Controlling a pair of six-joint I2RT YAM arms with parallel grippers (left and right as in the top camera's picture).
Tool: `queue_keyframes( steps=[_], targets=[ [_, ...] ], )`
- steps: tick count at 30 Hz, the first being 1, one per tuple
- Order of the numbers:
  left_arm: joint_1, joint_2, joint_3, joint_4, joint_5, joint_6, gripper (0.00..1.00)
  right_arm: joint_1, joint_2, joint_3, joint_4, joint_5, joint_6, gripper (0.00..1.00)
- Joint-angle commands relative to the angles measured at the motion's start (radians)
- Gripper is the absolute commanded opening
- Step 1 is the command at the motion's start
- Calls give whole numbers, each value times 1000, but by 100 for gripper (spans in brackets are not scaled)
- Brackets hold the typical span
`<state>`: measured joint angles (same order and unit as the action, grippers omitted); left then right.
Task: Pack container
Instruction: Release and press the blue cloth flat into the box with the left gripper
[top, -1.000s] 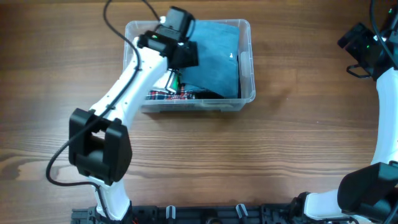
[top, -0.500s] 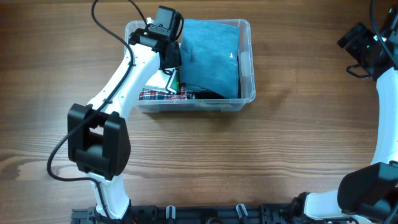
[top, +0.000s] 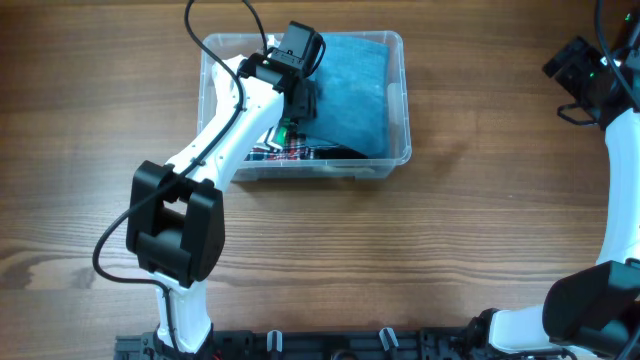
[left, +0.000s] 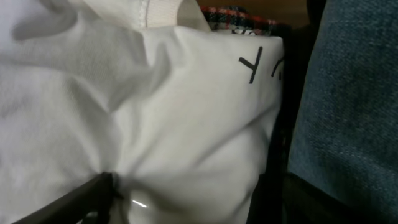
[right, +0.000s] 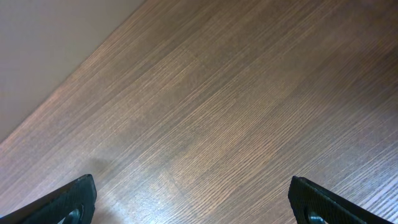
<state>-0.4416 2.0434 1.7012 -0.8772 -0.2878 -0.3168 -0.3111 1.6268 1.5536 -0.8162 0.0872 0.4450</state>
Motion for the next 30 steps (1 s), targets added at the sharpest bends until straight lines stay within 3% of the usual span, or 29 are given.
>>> queue_keyframes(
  steps=[1,8,13,23,24,28,30],
  targets=[
    [-25,35,-1,-23,50,52,99,-1,6,-4,0,11,1,100],
    [-25,17,17,-13,51,51,99,-1,6,-4,-1,11,1,100],
    [-25,-129,82,-40,68,13,98,-1,6,-4,-1,11,1,100],
    [-26,-188,82,-84,160,-19,81,-1,6,-4,-1,11,1,100],
    [-27,-188,82,-77,206,-31,76,-1,6,-4,-1,11,1,100],
    [-84,-152,82,12,220,-27,33,-1,6,-4,0,11,1,100],
    [-93,-106,82,37,208,-28,22,-1,6,-4,0,11,1,100]
  ],
)
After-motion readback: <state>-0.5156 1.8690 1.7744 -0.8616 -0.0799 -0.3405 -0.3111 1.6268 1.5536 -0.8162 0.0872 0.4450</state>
